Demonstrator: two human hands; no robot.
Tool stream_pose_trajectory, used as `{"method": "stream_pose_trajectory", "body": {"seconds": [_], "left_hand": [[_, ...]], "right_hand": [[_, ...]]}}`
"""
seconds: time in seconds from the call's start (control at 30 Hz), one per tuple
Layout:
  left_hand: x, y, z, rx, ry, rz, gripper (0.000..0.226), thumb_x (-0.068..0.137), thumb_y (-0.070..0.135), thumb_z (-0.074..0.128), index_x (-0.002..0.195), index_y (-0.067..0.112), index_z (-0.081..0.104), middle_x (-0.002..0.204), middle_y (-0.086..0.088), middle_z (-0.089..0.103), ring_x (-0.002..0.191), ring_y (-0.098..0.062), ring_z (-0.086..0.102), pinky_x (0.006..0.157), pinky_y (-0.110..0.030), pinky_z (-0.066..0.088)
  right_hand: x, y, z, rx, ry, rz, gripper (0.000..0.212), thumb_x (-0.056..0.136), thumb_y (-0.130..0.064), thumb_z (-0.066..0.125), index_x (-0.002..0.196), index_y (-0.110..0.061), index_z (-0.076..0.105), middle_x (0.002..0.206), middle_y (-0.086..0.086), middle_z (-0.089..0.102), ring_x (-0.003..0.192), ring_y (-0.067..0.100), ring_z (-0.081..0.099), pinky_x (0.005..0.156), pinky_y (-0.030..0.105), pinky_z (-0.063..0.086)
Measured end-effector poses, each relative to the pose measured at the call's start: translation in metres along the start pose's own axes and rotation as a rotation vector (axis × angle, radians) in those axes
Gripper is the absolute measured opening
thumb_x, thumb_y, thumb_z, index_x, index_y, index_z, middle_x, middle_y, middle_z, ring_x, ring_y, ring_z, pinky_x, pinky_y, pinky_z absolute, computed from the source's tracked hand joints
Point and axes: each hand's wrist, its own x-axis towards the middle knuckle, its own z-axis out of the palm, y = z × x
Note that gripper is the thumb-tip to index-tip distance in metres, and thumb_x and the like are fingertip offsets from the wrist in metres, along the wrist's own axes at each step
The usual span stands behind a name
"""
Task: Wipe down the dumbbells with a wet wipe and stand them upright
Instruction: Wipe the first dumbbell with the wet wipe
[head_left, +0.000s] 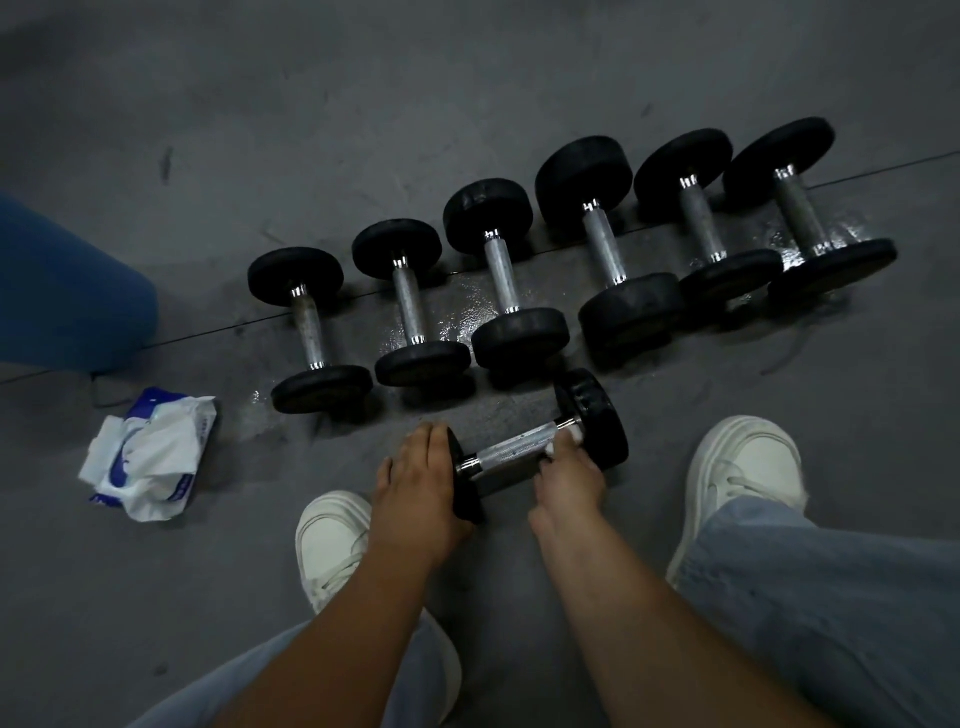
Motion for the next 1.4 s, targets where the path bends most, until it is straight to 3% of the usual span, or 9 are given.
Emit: {"method": "stream_pose_trajectory", "body": {"seconds": [0.13, 0.3, 0.53, 0.7, 0.8, 0.93, 1.07, 1.2, 1.4], "left_hand": [[0.003, -0.001, -0.001, 0.028, -0.005, 0.000, 0.118, 0.063, 0.041, 0.081, 0.154, 0.019, 0.009, 0.160, -0.002, 0.016, 0.148, -0.020, 0.020, 0.120, -0.042, 0.017], [0.000, 0.000, -0.001, 0.015, -0.006, -0.003, 0.120, 0.062, 0.042, 0.082, 0.154, 0.019, 0.008, 0.160, -0.001, 0.015, 0.148, -0.021, 0.022, 0.119, -0.042, 0.019], [0.003, -0.002, -0.002, 0.023, -0.004, 0.011, 0.118, 0.063, 0.041, 0.080, 0.154, 0.017, 0.009, 0.161, -0.003, 0.015, 0.148, -0.021, 0.019, 0.119, -0.042, 0.018], [0.002, -0.001, 0.000, 0.006, 0.007, 0.010, 0.117, 0.062, 0.042, 0.080, 0.154, 0.018, 0.011, 0.160, -0.003, 0.016, 0.148, -0.021, 0.021, 0.119, -0.041, 0.019], [0.002, 0.000, -0.002, 0.005, 0.004, 0.016, 0.117, 0.063, 0.041, 0.080, 0.154, 0.017, 0.010, 0.161, -0.003, 0.015, 0.148, -0.021, 0.020, 0.120, -0.041, 0.018], [0.002, 0.001, -0.004, 0.021, 0.002, 0.016, 0.117, 0.062, 0.041, 0.080, 0.153, 0.018, 0.011, 0.159, -0.002, 0.017, 0.147, -0.021, 0.022, 0.119, -0.039, 0.018], [0.004, -0.001, -0.004, 0.021, -0.017, 0.006, 0.119, 0.062, 0.041, 0.082, 0.154, 0.018, 0.010, 0.160, -0.002, 0.015, 0.148, -0.021, 0.021, 0.120, -0.039, 0.017], [0.005, -0.001, -0.004, 0.039, -0.010, 0.021, 0.110, 0.060, 0.045, 0.080, 0.148, 0.020, 0.020, 0.155, -0.003, 0.025, 0.144, -0.021, 0.027, 0.116, -0.040, 0.023], [0.003, 0.001, -0.007, 0.006, 0.007, 0.031, 0.109, 0.062, 0.042, 0.078, 0.150, 0.019, 0.017, 0.155, -0.003, 0.024, 0.143, -0.022, 0.029, 0.115, -0.037, 0.022]], "right_hand": [[0.003, -0.008, 0.016, 0.015, 0.021, 0.058, 0.041, 0.087, -0.043, 0.067, 0.112, -0.012, 0.061, 0.100, 0.003, 0.062, 0.087, 0.019, 0.060, 0.079, 0.032, 0.049], [0.000, -0.001, 0.004, -0.045, 0.069, -0.007, 0.039, 0.091, -0.038, 0.063, 0.104, 0.000, 0.065, 0.081, 0.007, 0.065, 0.067, 0.016, 0.060, 0.064, 0.030, 0.050], [-0.009, -0.013, 0.021, -0.092, 0.054, -0.009, 0.038, 0.101, -0.034, 0.042, 0.118, -0.003, 0.058, 0.105, 0.009, 0.062, 0.098, 0.025, 0.057, 0.079, 0.031, 0.045], [-0.012, -0.027, 0.022, -0.002, 0.030, 0.154, 0.018, 0.100, -0.029, 0.044, 0.103, -0.016, 0.056, 0.094, 0.005, 0.057, 0.081, 0.020, 0.055, 0.069, 0.029, 0.044], [-0.005, -0.010, 0.009, -0.057, 0.020, 0.023, 0.020, 0.100, -0.030, 0.048, 0.092, -0.015, 0.059, 0.073, -0.001, 0.054, 0.063, 0.013, 0.052, 0.054, 0.020, 0.043], [-0.007, 0.003, 0.006, -0.135, 0.059, -0.068, 0.018, 0.098, -0.028, 0.053, 0.094, -0.013, 0.062, 0.083, 0.005, 0.061, 0.068, 0.014, 0.055, 0.064, 0.025, 0.043], [-0.035, -0.026, 0.017, -0.680, -0.083, -0.157, 0.032, 0.102, -0.009, 0.036, 0.123, 0.008, 0.052, 0.121, 0.021, 0.056, 0.113, 0.033, 0.055, 0.077, 0.027, 0.039], [-0.050, -0.037, 0.015, -1.558, -0.211, -0.439, 0.029, 0.096, -0.015, 0.045, 0.118, -0.004, 0.061, 0.122, 0.016, 0.061, 0.114, 0.031, 0.058, 0.085, 0.033, 0.046], [-0.036, -0.037, 0.025, -1.726, -0.188, -0.763, 0.027, 0.092, -0.016, 0.049, 0.114, -0.013, 0.063, 0.122, 0.011, 0.060, 0.112, 0.029, 0.060, 0.088, 0.034, 0.049]]}}
